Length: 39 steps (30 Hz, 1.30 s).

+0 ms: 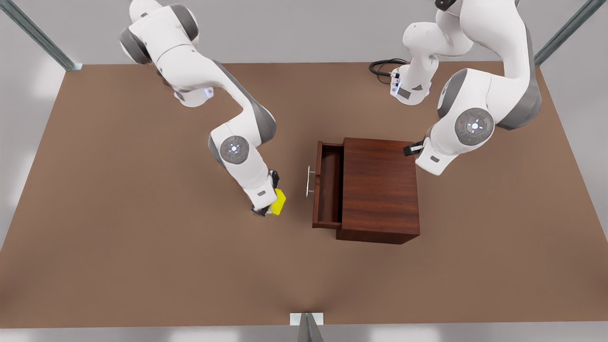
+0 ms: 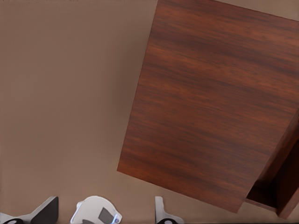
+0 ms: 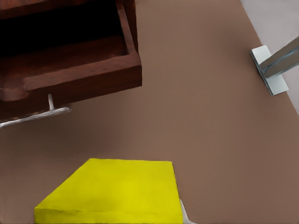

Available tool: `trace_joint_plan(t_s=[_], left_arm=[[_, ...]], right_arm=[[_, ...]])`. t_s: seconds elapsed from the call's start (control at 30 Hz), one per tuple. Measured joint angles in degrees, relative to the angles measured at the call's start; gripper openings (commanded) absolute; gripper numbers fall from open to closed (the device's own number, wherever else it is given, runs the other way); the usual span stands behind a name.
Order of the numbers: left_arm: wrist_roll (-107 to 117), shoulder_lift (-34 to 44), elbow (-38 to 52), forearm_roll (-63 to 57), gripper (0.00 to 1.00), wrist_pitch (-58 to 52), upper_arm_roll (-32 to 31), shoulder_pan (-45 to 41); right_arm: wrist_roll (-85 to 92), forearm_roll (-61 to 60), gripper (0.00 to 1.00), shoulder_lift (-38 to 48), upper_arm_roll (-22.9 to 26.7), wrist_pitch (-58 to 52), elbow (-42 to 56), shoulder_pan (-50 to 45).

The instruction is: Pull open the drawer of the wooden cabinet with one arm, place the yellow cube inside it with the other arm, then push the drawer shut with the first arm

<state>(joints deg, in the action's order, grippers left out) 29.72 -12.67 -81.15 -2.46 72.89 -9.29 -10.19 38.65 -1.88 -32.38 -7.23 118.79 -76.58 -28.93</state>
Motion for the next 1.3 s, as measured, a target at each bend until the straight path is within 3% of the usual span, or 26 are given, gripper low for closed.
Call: trace_joint_plan(t_s=[0.27, 0.93, 1.0, 1.3], left_arm=[[-7.01, -0.21, -0.01, 0.10, 1.00, 0.14, -0.01, -0.28], [-15.37, -0.66, -0.08, -0.03, 1.00, 0.28, 0.00, -0.27], [-15.81, -0.66, -0.08, -0.04, 1.00, 0.28, 0.00, -0.27], [-17.20, -0.64, 0.00, -0.12, 1.00, 0.20, 0.00, -0.35]], right_arm=[[3.19, -1.16, 0.67, -5.91, -1.54, -1.14, 8.27, -8.19], [6.67, -3.36, 0.67, -12.72, -2.34, 1.73, 12.30, -11.22], [6.75, -3.26, 1.00, -12.74, -2.34, 1.89, 12.30, -11.17], [6.94, -3.29, 1.00, -12.59, -2.31, 2.12, 12.27, -10.98]])
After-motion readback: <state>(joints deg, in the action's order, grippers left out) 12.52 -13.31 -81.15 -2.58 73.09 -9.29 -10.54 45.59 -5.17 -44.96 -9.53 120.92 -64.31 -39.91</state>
